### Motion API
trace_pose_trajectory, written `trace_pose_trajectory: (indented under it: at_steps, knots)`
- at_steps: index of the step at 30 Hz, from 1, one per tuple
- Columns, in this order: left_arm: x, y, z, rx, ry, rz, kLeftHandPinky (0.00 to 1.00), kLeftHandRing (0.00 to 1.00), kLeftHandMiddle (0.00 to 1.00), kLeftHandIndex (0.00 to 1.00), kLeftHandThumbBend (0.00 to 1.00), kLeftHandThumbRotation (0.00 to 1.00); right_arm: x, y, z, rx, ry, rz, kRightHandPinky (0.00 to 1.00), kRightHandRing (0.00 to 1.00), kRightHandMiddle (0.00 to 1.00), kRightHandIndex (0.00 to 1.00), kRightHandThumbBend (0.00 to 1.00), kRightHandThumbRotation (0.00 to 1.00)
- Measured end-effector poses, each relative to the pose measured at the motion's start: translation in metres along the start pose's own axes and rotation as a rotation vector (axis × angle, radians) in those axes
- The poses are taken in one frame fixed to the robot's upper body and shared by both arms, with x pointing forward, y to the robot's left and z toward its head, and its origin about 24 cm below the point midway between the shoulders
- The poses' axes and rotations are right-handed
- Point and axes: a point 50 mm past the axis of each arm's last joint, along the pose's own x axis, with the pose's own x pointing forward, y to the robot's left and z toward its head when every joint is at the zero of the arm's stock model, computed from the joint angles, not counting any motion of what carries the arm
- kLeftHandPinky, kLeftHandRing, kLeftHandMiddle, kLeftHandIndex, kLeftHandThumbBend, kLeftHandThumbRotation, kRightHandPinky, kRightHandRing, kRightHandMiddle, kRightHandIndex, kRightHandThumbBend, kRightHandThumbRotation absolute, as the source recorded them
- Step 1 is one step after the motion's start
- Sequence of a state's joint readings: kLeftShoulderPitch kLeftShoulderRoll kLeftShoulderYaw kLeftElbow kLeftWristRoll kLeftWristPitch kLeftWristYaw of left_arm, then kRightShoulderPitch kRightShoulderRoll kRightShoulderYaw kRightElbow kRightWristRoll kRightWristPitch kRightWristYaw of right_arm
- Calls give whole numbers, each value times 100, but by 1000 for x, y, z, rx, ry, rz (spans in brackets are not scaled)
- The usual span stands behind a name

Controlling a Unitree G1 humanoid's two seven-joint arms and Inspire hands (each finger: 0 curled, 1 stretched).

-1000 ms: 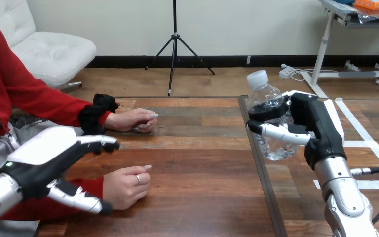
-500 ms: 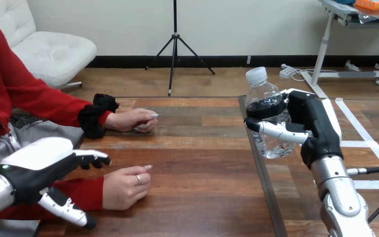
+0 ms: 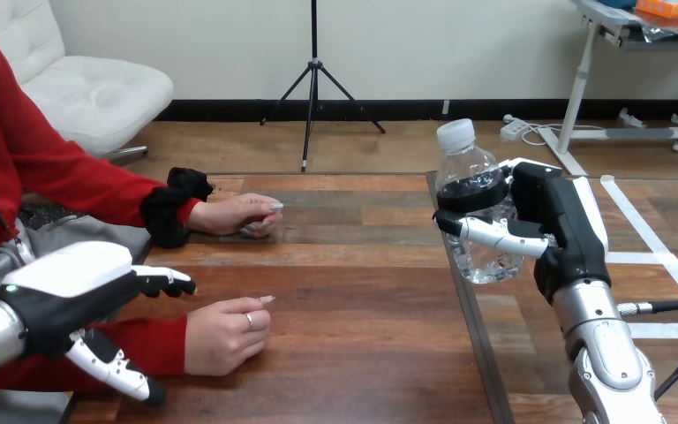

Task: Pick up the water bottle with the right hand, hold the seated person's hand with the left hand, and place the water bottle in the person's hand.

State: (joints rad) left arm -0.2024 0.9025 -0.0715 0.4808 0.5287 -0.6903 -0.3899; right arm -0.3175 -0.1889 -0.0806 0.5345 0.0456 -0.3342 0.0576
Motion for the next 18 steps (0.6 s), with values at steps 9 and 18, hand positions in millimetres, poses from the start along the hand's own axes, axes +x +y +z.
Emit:
trace_pose_trajectory:
  at_steps: [9,18]
  knots:
    - [5,1,-4,34,24,-13,76,82,84,84,100,35,1,0,6,-7,-20,-3,6,10,17,19,65,0]
    - [10,-7,-11,89,64,-14,74,80,83,84,100,39,2,2,12,-3,-43,-2,6,10,16,19,64,0]
